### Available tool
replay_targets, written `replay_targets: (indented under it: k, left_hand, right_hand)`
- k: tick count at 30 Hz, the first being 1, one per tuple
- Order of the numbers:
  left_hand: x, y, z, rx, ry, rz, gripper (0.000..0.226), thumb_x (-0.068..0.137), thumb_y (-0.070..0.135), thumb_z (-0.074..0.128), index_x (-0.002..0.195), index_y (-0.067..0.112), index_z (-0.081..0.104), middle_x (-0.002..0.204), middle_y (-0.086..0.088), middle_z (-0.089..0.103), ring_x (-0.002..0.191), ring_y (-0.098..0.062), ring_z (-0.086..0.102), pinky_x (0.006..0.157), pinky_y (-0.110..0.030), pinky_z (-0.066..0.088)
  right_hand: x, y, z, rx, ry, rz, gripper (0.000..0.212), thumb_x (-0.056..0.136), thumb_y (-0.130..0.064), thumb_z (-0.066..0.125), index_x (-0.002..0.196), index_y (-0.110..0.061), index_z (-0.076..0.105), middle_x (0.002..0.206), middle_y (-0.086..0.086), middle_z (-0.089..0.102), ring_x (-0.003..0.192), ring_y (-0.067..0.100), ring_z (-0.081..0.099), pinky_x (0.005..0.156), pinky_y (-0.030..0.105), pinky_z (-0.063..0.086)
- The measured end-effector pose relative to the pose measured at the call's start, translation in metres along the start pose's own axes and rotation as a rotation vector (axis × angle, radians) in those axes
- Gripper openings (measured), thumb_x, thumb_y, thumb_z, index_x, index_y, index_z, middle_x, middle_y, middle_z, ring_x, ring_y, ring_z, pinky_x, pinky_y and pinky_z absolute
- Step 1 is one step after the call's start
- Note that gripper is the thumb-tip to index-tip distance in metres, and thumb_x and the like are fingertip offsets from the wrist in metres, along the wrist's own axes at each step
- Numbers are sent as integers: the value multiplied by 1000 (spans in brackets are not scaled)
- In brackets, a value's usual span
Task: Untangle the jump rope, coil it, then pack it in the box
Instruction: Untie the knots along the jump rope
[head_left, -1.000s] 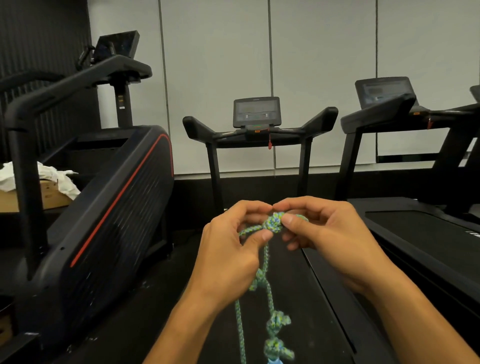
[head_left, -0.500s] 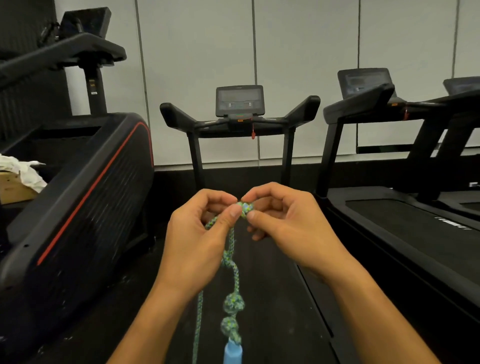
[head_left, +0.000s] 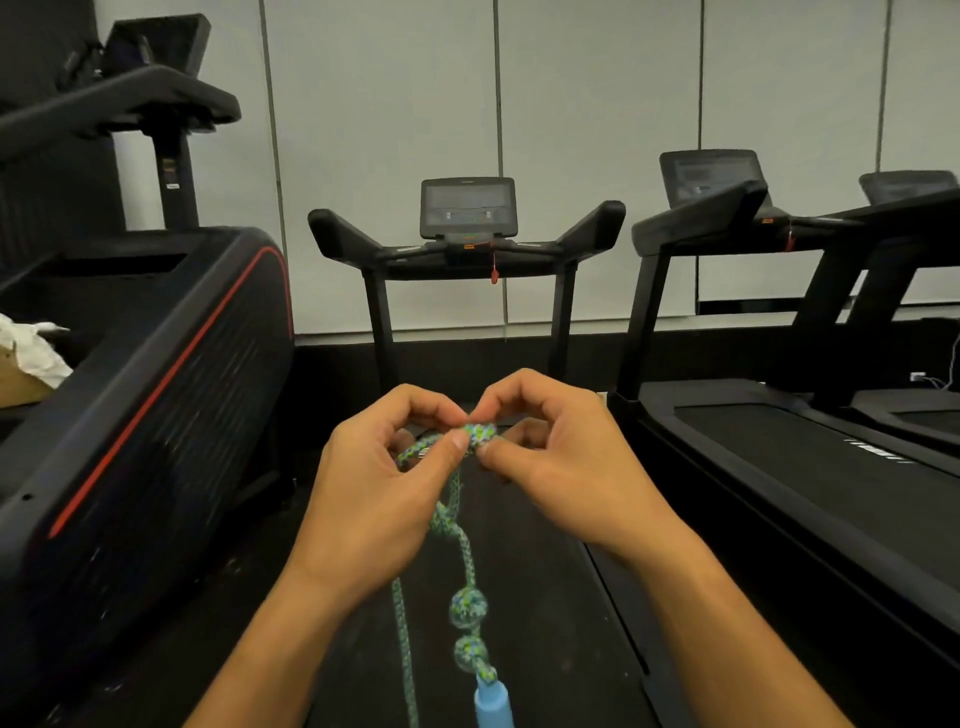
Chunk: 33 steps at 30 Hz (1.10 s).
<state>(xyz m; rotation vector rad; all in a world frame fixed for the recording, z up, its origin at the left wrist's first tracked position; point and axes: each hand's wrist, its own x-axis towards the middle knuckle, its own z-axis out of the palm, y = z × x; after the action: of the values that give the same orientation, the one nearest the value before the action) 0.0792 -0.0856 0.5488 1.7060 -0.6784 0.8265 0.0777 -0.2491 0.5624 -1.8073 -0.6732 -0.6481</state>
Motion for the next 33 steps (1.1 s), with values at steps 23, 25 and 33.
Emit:
replay_targets:
  k: [23, 25, 33]
  left_hand:
    - [-2, -1, -1, -167, -60, -132, 22, 88, -1, 71, 96, 19, 69, 81, -8, 74, 66, -18, 69, 57, -28, 54]
    - [-1, -1, 1, -141, -41, -125, 15, 88, 6, 73, 94, 20, 72, 82, -5, 76, 72, -15, 72, 65, -24, 56]
    - [1, 0, -5, -182, 22, -130, 9, 86, 11, 75, 92, 17, 74, 80, -6, 76, 73, -14, 71, 68, -23, 57]
  right_hand:
    - [4, 1, 1, 375, 38, 270, 7, 91, -2, 62, 92, -4, 69, 72, 11, 68, 60, 21, 63, 58, 36, 55]
    - [3, -1, 5, 485, 14, 357, 10, 93, -3, 58, 95, -3, 67, 72, 12, 65, 59, 21, 61, 57, 36, 54]
    - [0, -7, 10, 602, -150, 360, 19, 95, -10, 59, 111, 1, 62, 87, 18, 64, 68, 29, 69, 57, 36, 59]
